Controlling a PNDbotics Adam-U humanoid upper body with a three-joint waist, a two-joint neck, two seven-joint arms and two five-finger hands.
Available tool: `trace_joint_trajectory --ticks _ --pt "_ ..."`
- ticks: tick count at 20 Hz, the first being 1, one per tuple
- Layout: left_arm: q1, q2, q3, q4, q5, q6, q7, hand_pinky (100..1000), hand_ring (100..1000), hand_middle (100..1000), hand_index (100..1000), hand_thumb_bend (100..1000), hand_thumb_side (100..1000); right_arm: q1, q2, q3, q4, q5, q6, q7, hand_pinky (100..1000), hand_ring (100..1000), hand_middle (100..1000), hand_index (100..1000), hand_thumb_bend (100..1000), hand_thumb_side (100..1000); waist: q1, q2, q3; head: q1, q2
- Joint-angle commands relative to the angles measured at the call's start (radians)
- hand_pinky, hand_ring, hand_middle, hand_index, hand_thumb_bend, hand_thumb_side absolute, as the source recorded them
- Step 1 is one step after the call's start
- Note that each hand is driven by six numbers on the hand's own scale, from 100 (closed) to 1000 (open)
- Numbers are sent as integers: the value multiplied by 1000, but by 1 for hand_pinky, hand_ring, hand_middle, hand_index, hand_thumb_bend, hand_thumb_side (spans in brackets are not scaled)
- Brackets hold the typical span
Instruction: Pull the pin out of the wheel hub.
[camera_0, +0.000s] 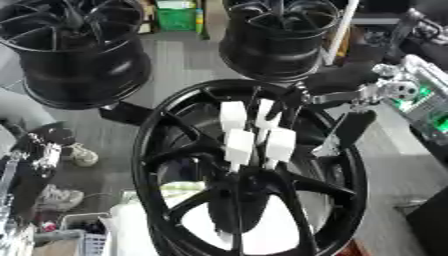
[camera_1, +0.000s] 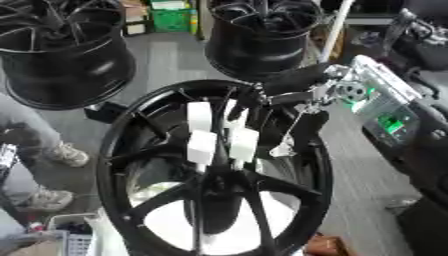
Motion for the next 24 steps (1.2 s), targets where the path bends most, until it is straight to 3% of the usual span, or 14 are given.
trace_joint_trajectory --ticks 1,8,15,24 --pt "-9 9 -1 -15 0 -1 -5 755 724 670 792 173 592 -18 -13 -9 9 13 -18 8 756 714 804 901 333 401 3 -9 0 -2 5" --pt "-8 9 0 -15 0 -1 -4 755 724 670 792 173 592 -14 -2 -6 35 25 -26 5 753 710 794 895 337 399 5 -8 -1 -2 5" --pt "-9 9 0 -16 0 -1 -4 755 724 670 792 172 593 51 -46 -16 -22 19 -17 -9 748 706 778 885 344 381 4 -6 0 -3 5" --pt "-9 9 0 -16 1 -1 -4 755 724 670 792 172 593 67 -48 -14 -32 12 -5 -4 745 705 768 876 337 366 4 -5 0 -4 5"
